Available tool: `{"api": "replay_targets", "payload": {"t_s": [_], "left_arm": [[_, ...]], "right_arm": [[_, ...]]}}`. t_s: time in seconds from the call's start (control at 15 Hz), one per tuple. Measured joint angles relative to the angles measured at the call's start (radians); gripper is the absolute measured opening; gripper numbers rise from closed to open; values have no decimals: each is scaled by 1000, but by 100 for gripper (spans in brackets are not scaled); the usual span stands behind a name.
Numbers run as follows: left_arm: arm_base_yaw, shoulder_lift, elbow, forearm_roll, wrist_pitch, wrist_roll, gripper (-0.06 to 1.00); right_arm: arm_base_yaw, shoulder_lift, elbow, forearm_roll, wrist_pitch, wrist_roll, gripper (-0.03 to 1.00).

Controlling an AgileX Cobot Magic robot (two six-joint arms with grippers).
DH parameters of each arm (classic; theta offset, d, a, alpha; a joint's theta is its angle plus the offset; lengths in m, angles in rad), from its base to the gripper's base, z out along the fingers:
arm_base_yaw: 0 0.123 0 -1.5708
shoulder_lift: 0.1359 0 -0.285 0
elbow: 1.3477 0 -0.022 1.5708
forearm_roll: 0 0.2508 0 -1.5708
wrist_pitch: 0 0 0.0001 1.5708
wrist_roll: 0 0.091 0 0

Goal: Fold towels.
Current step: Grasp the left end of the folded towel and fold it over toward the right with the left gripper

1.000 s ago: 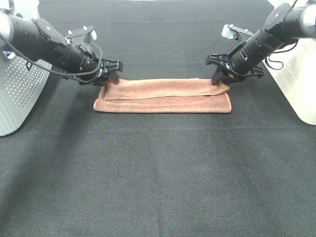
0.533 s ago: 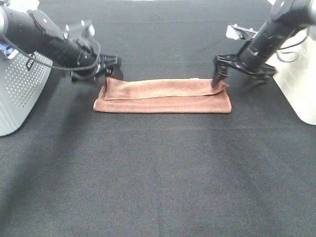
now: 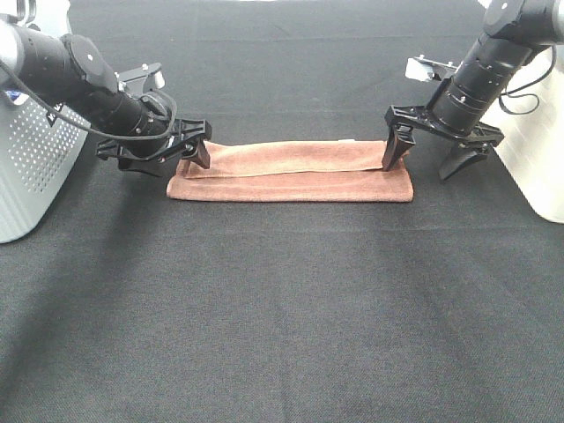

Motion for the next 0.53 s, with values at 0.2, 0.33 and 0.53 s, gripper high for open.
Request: {"api": "replay_targets", "payload": {"t_s": [0.2, 0.33, 0.53], "left_arm": [[0, 62, -95, -9, 46, -17, 74], [0, 108, -188, -59, 123, -22, 68], [1, 122, -206, -53, 204, -48, 22]], "right_arm": [[0, 0, 0, 0, 0, 0, 87], [0, 0, 0, 0, 0, 0, 87], [0, 0, 0, 0, -3, 0, 87]]}}
